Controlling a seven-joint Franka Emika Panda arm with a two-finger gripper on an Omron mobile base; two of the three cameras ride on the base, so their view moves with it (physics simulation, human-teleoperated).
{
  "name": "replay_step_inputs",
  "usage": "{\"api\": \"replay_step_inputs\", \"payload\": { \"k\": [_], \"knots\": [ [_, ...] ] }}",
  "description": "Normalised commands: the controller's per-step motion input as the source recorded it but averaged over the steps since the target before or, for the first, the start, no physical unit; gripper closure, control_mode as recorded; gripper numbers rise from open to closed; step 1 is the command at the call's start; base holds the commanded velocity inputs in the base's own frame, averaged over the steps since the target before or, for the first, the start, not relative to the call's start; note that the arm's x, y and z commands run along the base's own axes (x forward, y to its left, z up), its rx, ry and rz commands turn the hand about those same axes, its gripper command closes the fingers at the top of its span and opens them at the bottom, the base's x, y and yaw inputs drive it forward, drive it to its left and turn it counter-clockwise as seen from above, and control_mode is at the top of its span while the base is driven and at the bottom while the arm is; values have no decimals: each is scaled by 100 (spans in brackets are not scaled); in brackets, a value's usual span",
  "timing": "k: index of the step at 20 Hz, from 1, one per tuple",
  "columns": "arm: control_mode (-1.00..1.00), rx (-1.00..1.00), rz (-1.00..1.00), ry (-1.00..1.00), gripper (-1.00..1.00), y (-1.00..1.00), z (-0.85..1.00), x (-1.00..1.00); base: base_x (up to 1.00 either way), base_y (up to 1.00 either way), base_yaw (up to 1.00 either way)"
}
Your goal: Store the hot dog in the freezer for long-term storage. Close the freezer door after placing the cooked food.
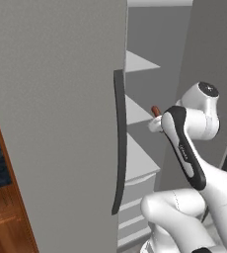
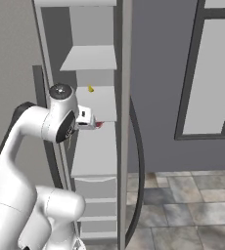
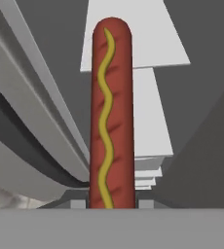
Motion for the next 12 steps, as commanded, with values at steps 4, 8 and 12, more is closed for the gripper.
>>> {"api": "replay_step_inputs", "payload": {
  "k": [4, 8, 12],
  "knots": [
    [-100, 0, -2, 0, 100, 0, 0, 47, 0, 0, 0],
    [-100, 0, -3, 0, 100, 0, -4, 38, 0, 0, 0],
    [-100, 0, -1, 0, 100, -1, -13, 37, 0, 0, 0]
  ]
}}
